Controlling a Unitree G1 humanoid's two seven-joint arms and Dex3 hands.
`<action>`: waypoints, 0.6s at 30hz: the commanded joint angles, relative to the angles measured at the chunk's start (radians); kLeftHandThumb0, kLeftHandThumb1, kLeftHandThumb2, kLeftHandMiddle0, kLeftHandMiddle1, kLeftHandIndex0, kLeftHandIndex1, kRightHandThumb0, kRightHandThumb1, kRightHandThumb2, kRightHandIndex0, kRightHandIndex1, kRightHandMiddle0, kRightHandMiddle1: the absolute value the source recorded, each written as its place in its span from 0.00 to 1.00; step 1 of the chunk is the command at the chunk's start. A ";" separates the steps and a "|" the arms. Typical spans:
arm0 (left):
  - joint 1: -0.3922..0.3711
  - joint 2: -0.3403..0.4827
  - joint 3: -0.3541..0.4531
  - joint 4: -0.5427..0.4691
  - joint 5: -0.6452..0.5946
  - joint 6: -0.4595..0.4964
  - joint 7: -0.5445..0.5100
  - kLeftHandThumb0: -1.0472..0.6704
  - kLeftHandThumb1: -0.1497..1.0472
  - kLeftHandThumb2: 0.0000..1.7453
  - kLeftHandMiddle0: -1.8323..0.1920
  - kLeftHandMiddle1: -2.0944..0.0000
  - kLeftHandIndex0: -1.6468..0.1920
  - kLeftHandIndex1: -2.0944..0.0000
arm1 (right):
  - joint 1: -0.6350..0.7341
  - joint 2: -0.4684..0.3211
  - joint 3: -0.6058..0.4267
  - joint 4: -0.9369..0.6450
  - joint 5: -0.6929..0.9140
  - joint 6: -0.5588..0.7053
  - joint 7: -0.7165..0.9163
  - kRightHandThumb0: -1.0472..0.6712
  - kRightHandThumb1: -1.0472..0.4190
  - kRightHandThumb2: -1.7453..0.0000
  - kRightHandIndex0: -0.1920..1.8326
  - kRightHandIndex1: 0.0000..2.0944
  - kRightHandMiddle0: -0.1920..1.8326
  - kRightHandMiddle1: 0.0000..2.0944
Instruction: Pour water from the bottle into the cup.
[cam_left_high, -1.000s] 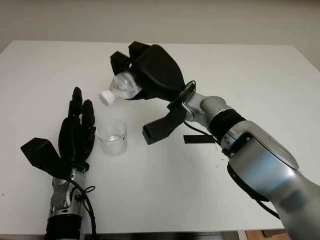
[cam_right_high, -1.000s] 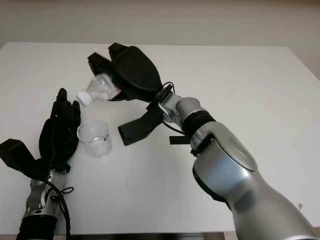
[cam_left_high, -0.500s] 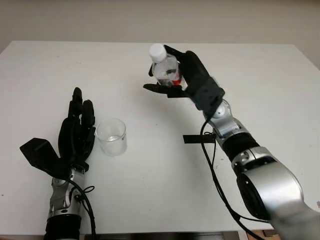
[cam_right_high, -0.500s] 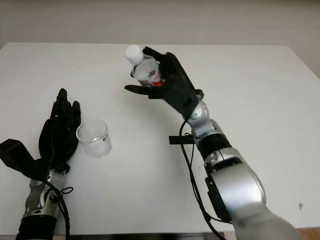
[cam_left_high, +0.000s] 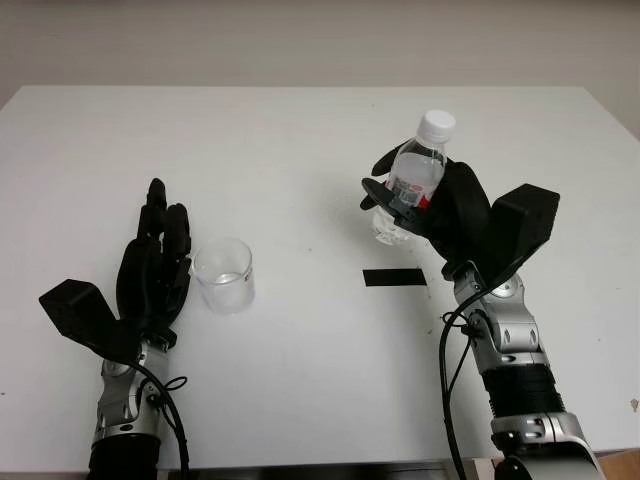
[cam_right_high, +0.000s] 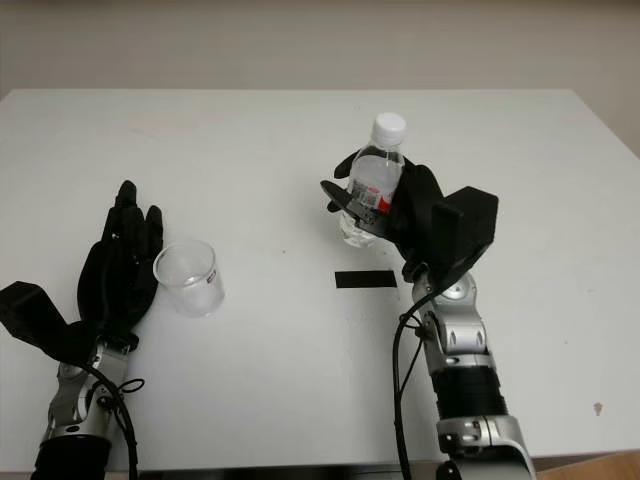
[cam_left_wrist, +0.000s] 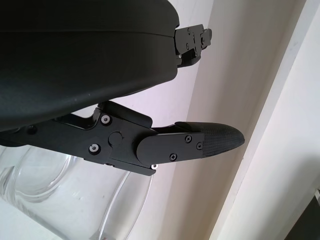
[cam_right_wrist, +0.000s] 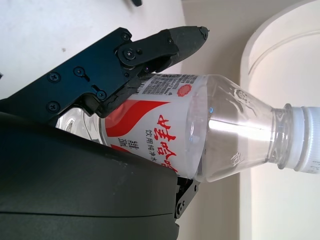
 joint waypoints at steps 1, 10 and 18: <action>0.021 -0.008 0.000 0.003 -0.005 0.008 -0.005 0.18 1.00 0.26 0.99 0.98 0.98 0.98 | 0.017 0.007 -0.012 -0.058 0.008 0.029 -0.010 0.38 0.00 0.78 0.81 1.00 0.62 1.00; 0.024 -0.006 0.003 -0.007 -0.014 0.027 -0.010 0.19 1.00 0.26 0.99 0.97 0.98 0.98 | 0.016 0.001 -0.023 -0.121 -0.015 0.193 -0.057 0.37 0.00 0.77 0.85 1.00 0.67 1.00; 0.032 0.001 -0.002 -0.026 -0.004 0.032 -0.002 0.18 1.00 0.25 0.99 0.97 0.98 0.97 | -0.012 -0.017 -0.008 -0.043 -0.091 0.188 -0.059 0.38 0.00 0.77 0.84 1.00 0.67 1.00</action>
